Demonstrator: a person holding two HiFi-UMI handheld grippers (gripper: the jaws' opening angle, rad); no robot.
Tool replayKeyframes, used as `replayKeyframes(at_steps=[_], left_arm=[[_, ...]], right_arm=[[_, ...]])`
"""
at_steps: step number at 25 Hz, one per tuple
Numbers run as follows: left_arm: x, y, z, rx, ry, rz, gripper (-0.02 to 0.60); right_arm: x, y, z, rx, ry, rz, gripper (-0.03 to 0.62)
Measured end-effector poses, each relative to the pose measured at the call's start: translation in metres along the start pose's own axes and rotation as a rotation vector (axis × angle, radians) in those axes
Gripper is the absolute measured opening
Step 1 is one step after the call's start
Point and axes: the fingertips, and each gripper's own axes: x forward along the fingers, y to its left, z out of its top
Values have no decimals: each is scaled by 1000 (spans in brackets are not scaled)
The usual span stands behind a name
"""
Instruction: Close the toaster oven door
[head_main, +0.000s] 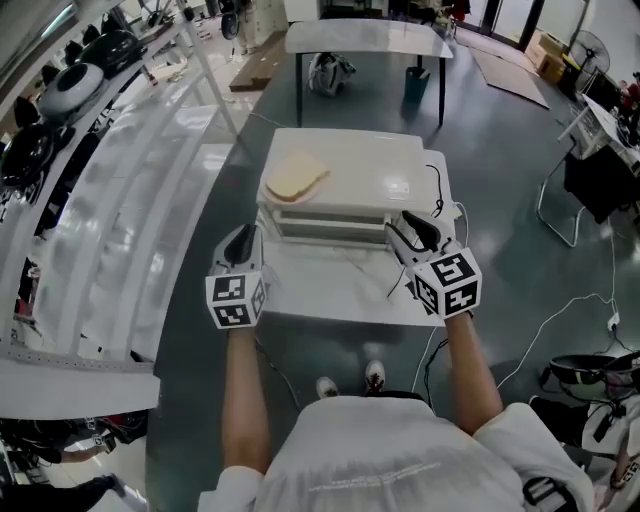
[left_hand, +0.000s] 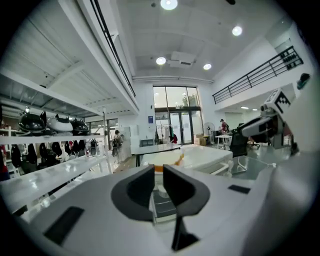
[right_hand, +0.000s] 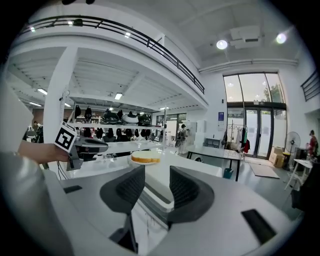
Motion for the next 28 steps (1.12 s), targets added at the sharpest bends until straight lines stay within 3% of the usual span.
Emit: replayKeyframes(at_steps=[7,15,28], left_arm=[[-36,11,52,77,-70,16,51],[-59,-1,81,145,-109,6,25],[-88,-5,130,204,-212,40,21]], right_arm=[[1,15,57,-82,-98,25,125],[0,26,90,-104,-179,61,35],[-3,49,119,-211,-236,131,15]])
